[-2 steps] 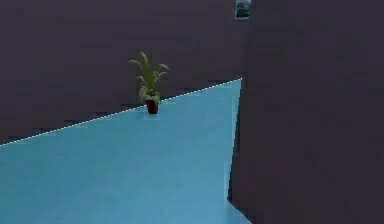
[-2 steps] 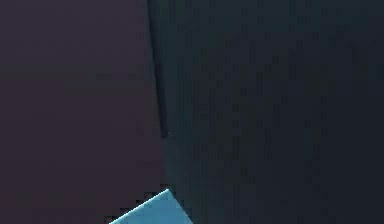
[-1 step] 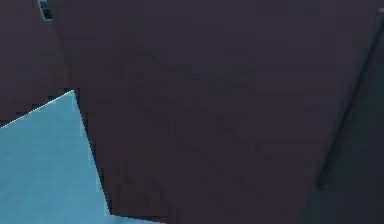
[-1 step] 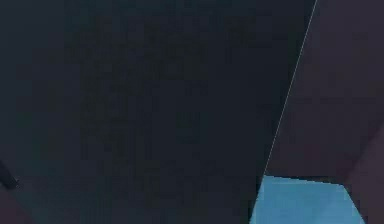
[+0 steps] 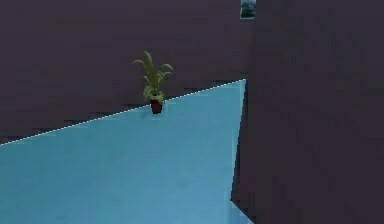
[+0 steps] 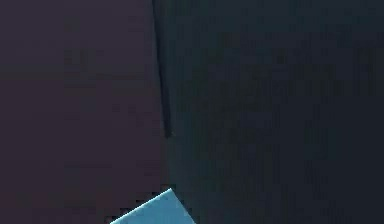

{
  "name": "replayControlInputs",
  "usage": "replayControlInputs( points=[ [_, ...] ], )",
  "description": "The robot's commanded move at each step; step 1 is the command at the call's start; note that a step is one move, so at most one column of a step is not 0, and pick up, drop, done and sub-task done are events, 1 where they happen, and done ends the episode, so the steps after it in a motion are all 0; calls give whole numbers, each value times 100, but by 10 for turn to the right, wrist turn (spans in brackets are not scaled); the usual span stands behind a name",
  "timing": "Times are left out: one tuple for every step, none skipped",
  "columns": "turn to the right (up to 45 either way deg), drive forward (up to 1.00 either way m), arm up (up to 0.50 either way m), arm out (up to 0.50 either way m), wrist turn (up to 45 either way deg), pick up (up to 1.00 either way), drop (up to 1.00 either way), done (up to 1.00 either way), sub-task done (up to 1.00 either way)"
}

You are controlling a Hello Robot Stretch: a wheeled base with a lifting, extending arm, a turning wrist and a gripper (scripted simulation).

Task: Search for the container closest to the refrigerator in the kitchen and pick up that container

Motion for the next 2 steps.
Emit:
replayControlInputs(
  points=[
    [-120,0,0,0,0,0,0,0,0],
    [0,100,0,0,0,0,0,0,0]
  ],
)
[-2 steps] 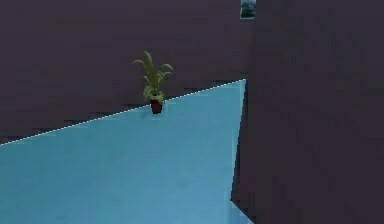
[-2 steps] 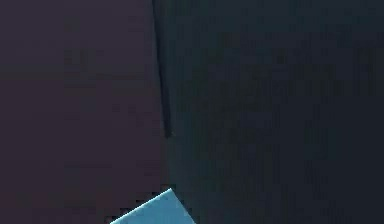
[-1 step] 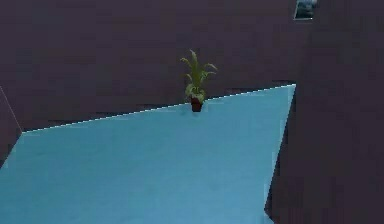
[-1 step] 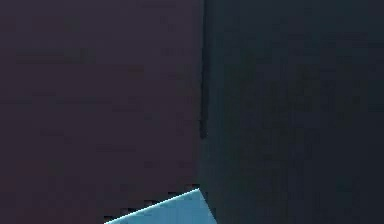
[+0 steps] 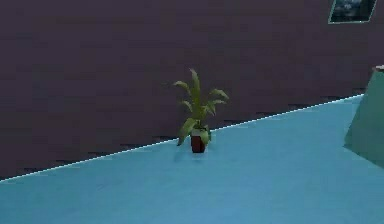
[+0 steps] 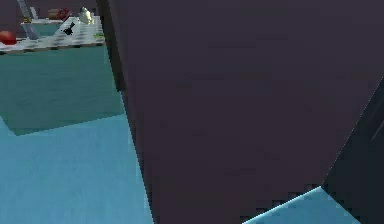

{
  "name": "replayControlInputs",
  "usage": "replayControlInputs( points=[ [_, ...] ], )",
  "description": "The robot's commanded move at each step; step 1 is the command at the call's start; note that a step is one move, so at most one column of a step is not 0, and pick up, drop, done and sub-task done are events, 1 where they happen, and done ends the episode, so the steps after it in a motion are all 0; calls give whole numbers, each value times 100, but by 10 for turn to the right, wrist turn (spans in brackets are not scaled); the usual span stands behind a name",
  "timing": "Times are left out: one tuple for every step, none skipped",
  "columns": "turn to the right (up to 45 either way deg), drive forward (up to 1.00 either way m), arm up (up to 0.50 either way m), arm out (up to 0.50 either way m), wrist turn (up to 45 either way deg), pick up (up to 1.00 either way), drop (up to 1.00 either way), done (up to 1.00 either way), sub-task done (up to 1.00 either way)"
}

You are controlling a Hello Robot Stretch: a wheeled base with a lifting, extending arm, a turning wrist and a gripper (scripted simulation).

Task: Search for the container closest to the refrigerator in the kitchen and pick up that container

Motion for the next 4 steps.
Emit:
replayControlInputs(
  points=[
    [-120,0,0,0,0,0,0,0,0],
    [0,15,0,0,0,0,0,0,0],
    [270,0,0,0,0,0,0,0,0],
    [0,35,0,0,0,0,0,0,0]
  ],
)
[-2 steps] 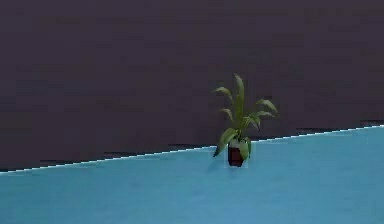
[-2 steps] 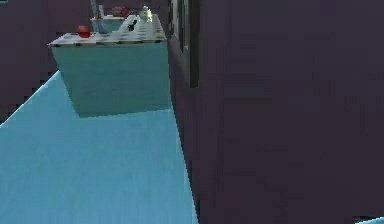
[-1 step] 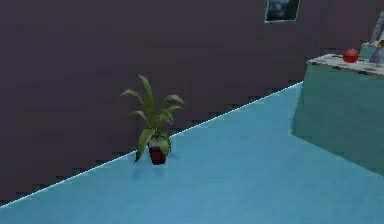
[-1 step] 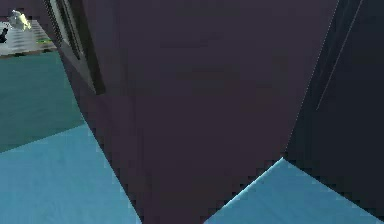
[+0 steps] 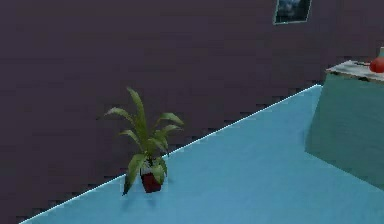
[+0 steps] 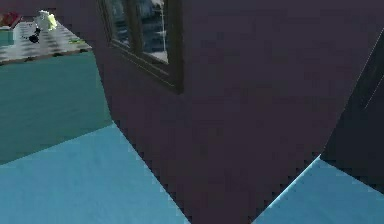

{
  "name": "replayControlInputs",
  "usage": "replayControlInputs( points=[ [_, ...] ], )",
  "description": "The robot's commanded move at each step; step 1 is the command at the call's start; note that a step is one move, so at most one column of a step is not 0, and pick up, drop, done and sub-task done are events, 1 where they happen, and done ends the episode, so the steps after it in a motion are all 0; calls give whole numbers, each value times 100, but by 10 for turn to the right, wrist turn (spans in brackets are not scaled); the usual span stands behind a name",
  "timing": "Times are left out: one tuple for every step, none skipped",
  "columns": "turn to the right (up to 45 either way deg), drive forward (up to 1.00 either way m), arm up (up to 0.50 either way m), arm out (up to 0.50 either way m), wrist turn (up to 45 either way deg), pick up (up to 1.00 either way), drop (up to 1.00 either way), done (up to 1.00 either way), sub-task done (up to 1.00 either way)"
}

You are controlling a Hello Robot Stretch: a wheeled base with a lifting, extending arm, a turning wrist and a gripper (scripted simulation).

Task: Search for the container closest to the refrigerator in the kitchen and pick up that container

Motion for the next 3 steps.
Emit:
replayControlInputs(
  points=[
    [180,0,0,0,0,0,0,0,0],
    [0,100,0,0,0,0,0,0,0],
    [0,100,0,0,0,0,0,0,0]
  ],
)
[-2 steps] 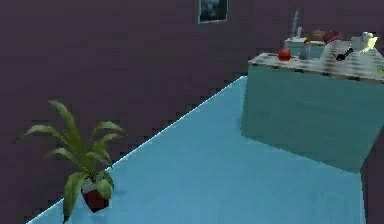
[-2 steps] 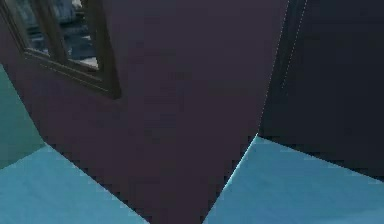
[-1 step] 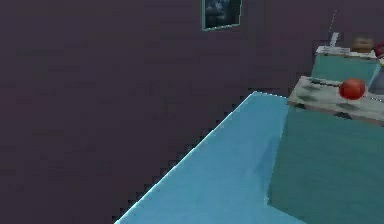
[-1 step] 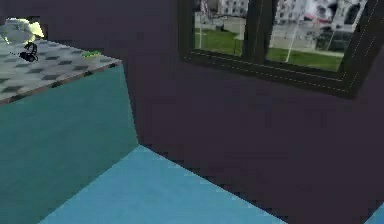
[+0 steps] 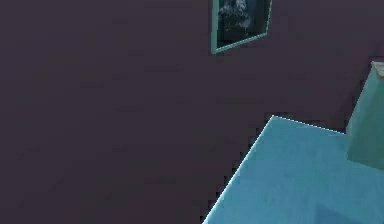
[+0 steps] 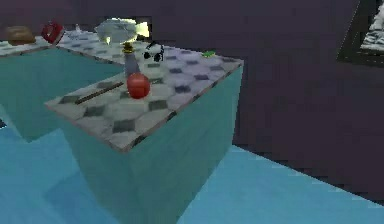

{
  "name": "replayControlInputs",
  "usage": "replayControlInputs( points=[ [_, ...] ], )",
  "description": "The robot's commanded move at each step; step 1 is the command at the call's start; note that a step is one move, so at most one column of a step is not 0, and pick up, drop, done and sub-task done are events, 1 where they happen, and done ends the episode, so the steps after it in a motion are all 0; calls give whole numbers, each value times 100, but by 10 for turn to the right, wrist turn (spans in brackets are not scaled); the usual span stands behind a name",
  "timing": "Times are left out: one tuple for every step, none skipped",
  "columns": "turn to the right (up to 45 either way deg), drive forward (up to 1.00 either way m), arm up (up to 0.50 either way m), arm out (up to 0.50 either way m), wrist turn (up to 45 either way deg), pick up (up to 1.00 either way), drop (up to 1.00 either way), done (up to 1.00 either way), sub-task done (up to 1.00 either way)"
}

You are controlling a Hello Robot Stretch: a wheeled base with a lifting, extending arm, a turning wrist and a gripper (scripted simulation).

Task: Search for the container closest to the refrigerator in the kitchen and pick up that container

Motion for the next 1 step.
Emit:
replayControlInputs(
  points=[
    [120,0,0,0,0,0,0,0,0]
  ],
)
